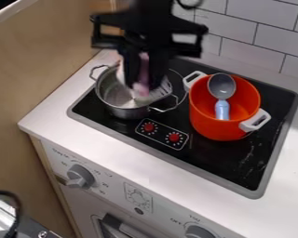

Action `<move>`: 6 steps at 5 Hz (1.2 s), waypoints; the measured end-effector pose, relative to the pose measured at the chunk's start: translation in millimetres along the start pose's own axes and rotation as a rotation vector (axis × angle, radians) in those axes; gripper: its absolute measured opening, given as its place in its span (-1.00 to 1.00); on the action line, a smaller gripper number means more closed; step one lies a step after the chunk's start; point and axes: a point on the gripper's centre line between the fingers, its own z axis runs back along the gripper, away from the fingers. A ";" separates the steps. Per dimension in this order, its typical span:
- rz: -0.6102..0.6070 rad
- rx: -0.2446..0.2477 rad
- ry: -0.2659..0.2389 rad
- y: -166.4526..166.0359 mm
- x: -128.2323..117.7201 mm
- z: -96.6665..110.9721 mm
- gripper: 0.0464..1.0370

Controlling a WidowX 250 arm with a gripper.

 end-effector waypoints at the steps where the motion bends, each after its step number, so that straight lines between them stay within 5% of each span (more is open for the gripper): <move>1: 0.053 -0.010 -0.006 -21.4 -34.3 3.5 -0.62; 3: 0.113 -0.062 -0.024 -58.7 -75.3 -10.8 -0.62; 6: 0.087 -0.142 -0.089 -80.1 -53.7 -48.1 -0.62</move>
